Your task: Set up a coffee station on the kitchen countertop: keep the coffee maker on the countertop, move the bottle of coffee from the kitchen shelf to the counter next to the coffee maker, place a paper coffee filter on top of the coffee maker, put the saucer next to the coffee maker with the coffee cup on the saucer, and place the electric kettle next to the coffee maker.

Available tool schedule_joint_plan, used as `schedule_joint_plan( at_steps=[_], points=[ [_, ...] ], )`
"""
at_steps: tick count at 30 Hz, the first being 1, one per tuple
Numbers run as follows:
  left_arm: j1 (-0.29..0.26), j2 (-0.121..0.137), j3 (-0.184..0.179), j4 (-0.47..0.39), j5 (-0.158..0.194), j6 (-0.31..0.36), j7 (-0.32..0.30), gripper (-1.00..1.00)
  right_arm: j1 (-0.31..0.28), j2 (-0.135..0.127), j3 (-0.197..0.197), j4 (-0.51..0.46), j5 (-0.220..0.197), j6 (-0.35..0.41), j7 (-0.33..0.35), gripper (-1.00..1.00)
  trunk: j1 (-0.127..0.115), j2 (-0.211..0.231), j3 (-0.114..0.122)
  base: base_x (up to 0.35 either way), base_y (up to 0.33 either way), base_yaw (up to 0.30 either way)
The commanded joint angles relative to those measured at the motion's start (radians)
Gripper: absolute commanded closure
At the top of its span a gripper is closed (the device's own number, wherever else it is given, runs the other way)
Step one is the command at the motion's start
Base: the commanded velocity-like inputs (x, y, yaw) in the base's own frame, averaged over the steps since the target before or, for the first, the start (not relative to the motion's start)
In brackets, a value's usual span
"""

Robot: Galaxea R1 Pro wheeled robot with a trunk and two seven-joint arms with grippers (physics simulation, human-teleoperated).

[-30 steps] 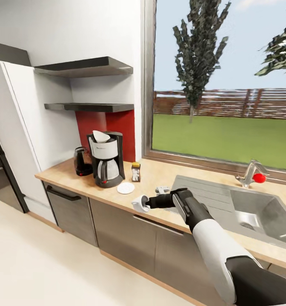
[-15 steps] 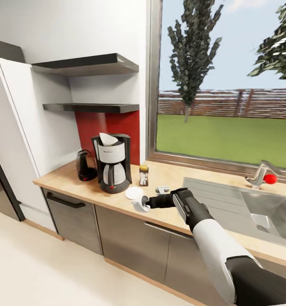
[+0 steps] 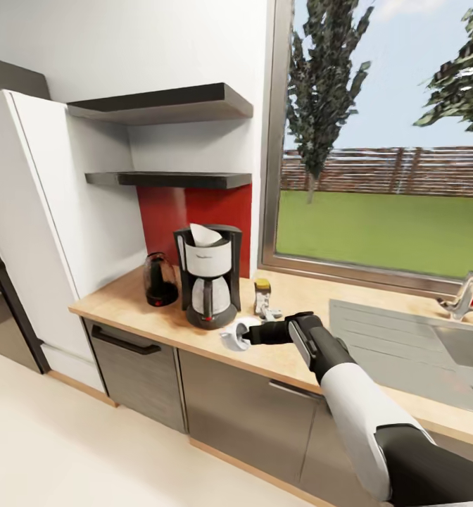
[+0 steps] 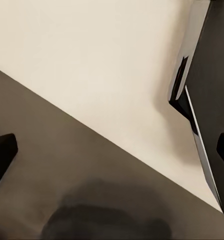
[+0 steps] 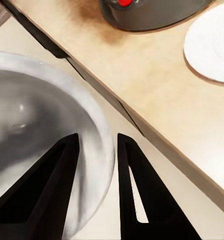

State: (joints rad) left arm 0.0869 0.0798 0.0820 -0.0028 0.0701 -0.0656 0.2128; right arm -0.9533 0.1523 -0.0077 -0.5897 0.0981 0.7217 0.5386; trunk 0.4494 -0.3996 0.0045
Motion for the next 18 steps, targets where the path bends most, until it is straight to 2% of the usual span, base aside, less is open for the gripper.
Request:
schedule_joint_plan(
  at_steps=[1,2,5,7,9,12,17,18],
  points=[
    [0.000,0.000,0.007,0.000,0.007,-0.004,0.000,-1.00,0.000,0.002,-0.002,-0.003,0.010,0.004,0.008,1.00,0.001,0.000,0.000,0.149,0.244,0.000],
    [0.000,0.000,0.007,0.000,0.007,-0.004,0.002,-1.00,-0.001,0.003,-0.003,-0.005,0.011,0.005,0.007,1.00,0.001,0.000,0.000,0.129,0.175,0.000],
    [-0.001,-0.001,0.007,0.000,0.006,-0.004,0.005,-1.00,-0.002,0.006,-0.006,-0.017,0.012,0.011,-0.184,1.00,0.001,0.000,0.000,0.029,0.025,0.000],
    [-0.001,-0.002,0.006,0.001,0.003,-0.003,0.006,-1.00,-0.002,0.012,-0.012,-0.019,0.009,0.011,-0.402,1.00,0.001,0.000,0.000,0.006,0.005,0.000],
    [-0.001,-0.002,0.006,0.001,0.003,-0.003,0.006,-1.00,-0.002,0.019,-0.021,-0.018,0.009,0.011,-0.460,1.00,0.001,0.000,0.000,0.002,0.002,0.000],
    [-0.001,-0.002,0.005,0.001,-0.002,-0.002,0.007,-1.00,-0.002,0.022,-0.063,-0.016,0.009,0.011,-0.594,1.00,0.001,0.000,0.000,0.000,0.000,0.000],
    [-0.001,0.000,0.002,0.001,-0.003,0.001,0.007,-1.00,-0.002,0.022,-0.092,-0.008,0.009,0.011,-0.705,1.00,0.001,0.000,0.000,0.044,0.019,0.000],
    [-0.001,0.000,0.001,0.000,-0.002,0.000,0.008,-1.00,-0.002,0.022,-0.123,-0.007,0.008,0.011,-0.729,1.00,0.001,0.000,0.000,0.227,0.135,0.000]
  ],
)
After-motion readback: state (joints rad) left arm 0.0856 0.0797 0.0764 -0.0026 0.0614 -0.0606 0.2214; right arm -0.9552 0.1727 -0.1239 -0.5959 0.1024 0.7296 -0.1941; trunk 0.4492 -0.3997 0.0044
